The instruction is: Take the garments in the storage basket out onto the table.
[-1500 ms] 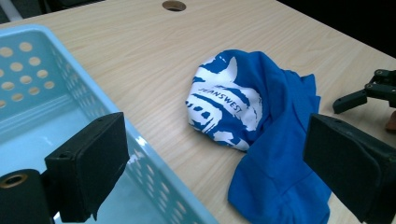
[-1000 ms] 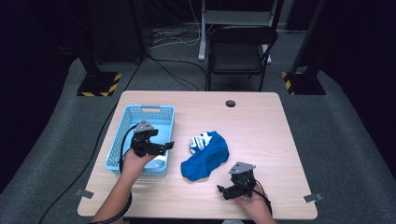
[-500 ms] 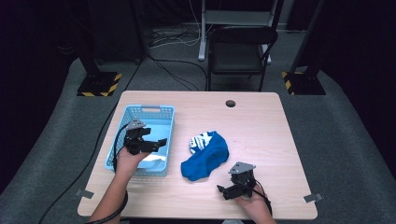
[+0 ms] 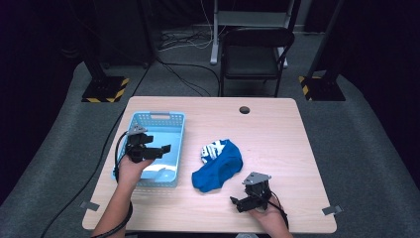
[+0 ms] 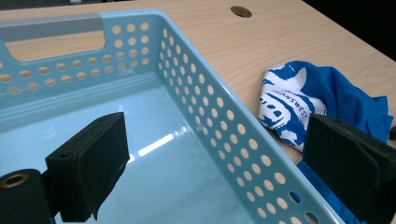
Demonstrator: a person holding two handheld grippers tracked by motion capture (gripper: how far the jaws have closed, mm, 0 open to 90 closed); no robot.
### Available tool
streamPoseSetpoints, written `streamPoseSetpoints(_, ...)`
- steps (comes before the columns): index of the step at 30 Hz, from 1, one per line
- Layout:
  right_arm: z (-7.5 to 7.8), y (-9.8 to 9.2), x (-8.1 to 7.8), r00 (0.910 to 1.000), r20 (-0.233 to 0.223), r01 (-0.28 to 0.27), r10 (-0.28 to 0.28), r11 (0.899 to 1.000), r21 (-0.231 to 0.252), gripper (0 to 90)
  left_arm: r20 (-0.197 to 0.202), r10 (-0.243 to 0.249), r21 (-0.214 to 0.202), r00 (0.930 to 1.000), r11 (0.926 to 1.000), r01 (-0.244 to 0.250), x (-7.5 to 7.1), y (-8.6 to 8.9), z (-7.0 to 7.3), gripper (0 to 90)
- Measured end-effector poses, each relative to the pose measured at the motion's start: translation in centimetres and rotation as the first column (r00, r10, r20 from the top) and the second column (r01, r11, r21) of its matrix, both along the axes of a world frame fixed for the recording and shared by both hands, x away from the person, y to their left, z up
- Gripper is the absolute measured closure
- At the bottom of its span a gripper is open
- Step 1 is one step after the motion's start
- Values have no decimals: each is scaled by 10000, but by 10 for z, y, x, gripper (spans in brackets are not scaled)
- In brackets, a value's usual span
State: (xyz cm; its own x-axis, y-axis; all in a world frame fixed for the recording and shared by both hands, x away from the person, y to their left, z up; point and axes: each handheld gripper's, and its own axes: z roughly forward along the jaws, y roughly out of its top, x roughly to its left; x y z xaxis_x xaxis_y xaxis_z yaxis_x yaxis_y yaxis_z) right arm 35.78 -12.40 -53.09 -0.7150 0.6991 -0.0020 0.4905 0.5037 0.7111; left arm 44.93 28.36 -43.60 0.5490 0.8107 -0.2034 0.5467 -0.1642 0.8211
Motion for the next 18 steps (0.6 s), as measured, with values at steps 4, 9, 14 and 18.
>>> streamPoseSetpoints(4,0,0,0,10000,1,-1,1,10000,0,0,-1,96,-163,10000,9998,-96,0,4,2,65)
streamPoseSetpoints(9,0,0,0,10000,-1,-1,1,10000,0,0,101,148,-276,9998,9995,-145,-2,9,7,66)
streamPoseSetpoints(14,0,0,0,10000,-1,-2,2,10000,0,0,36,450,-247,9990,9987,-449,-2,20,9,75)
streamPoseSetpoints(18,0,0,0,10000,2,0,0,10000,3,0,-28,728,-369,9973,9967,-729,-2,29,9,77)
